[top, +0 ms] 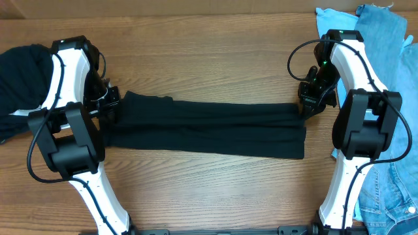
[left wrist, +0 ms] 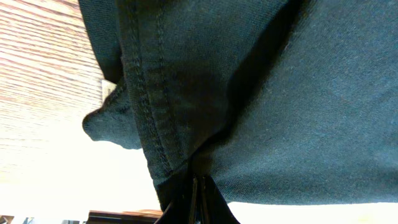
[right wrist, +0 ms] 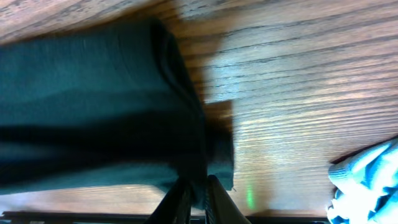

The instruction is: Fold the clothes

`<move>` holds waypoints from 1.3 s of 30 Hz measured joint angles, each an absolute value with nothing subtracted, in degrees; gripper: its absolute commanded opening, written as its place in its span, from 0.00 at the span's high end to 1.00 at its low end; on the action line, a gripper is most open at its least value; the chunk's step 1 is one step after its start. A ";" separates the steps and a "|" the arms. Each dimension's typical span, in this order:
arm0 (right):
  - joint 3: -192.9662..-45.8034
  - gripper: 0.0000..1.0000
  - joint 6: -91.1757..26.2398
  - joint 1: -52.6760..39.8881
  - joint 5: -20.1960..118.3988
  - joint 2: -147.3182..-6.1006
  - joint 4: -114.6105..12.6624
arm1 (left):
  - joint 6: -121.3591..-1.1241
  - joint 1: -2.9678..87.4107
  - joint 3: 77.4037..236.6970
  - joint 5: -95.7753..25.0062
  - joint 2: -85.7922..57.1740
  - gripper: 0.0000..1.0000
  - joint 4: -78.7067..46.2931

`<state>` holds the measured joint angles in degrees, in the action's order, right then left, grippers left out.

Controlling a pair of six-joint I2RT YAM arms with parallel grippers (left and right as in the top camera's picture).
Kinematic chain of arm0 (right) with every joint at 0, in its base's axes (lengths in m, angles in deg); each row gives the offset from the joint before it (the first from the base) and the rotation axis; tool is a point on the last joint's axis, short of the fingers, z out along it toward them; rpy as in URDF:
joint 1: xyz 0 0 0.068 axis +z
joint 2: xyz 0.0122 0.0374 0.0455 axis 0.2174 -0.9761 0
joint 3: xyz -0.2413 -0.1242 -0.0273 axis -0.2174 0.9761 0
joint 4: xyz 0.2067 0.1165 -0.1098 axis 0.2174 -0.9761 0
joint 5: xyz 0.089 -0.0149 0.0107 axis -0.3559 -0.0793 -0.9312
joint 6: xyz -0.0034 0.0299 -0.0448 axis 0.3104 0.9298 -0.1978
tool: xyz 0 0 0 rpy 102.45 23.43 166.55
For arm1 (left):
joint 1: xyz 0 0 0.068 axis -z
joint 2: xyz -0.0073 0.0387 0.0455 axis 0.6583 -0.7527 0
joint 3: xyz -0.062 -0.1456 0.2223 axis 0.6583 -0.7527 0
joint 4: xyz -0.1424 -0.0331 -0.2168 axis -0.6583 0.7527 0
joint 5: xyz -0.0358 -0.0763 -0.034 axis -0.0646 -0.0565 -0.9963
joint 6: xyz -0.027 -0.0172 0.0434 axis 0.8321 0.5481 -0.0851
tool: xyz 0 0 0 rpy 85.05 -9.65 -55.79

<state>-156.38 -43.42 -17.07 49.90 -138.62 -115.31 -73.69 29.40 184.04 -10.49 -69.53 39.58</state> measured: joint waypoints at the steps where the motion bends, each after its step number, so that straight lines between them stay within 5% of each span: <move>1: -156.36 0.88 -43.37 -17.07 50.01 -138.62 -115.31 | -73.69 29.40 184.04 -10.45 -69.53 0.93 39.54; 4: -155.55 0.86 -43.40 -17.07 50.12 -138.62 -115.20 | -73.86 29.40 184.04 -10.27 -69.53 0.73 39.50; 6: -154.78 0.85 -43.42 -17.07 50.21 -138.62 -114.92 | -73.93 29.38 184.02 -9.66 -69.53 0.72 39.41; 8: -154.34 0.77 -43.42 -17.09 50.51 -138.62 -114.61 | -74.10 29.38 184.02 -9.37 -69.53 0.59 39.50; 26: -155.48 0.60 -43.42 -17.20 50.97 -136.98 -107.83 | -77.19 29.38 186.60 -14.16 -69.51 0.53 39.54; 30: -157.23 0.59 -43.42 -17.40 50.49 -128.98 -106.81 | -78.21 29.45 190.10 -17.75 -66.43 0.44 36.76; 32: -158.08 0.59 -43.40 -17.40 50.45 -124.17 -107.09 | -78.63 29.91 190.91 -20.37 -64.13 0.23 34.47; 39: -158.10 0.58 -43.37 -17.40 49.88 -124.17 -107.44 | -80.71 39.54 191.28 -24.43 -63.02 0.23 29.53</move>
